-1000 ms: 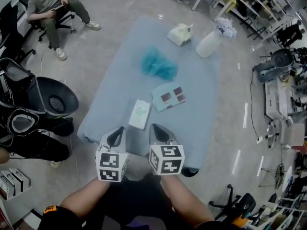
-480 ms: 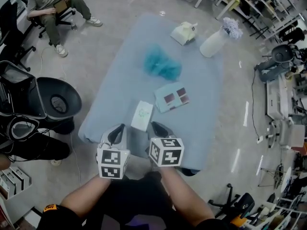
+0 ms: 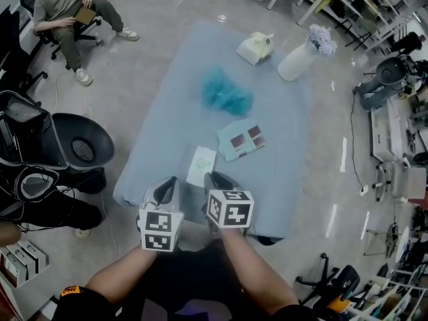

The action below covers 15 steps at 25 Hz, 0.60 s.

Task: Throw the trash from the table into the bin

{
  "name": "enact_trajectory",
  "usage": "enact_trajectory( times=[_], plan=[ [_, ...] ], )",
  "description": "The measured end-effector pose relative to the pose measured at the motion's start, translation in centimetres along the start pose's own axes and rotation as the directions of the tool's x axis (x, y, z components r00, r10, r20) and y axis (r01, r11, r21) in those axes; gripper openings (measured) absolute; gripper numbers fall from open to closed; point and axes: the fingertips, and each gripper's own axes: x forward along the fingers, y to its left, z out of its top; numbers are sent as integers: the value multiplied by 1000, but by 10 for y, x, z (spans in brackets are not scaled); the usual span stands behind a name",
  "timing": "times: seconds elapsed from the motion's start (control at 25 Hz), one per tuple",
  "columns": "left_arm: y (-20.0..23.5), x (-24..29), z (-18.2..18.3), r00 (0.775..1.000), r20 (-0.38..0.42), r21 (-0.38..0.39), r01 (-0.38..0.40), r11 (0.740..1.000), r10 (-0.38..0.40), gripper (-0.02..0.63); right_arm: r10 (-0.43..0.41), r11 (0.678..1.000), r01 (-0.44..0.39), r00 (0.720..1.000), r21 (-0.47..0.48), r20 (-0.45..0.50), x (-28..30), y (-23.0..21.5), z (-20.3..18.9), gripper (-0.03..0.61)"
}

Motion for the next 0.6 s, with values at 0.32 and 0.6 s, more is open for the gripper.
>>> enact_trajectory(
  times=[0.32,0.6],
  plan=[
    [-2,4,2,999,-7,31,45,998,-45,8,-28,999,28,1000,30,-6,8,-1,3,57],
    [2,4,-2,998,-17,40,58,998,-57,8,-34,997,34,999,67,3,8,-3,4,41]
  ],
)
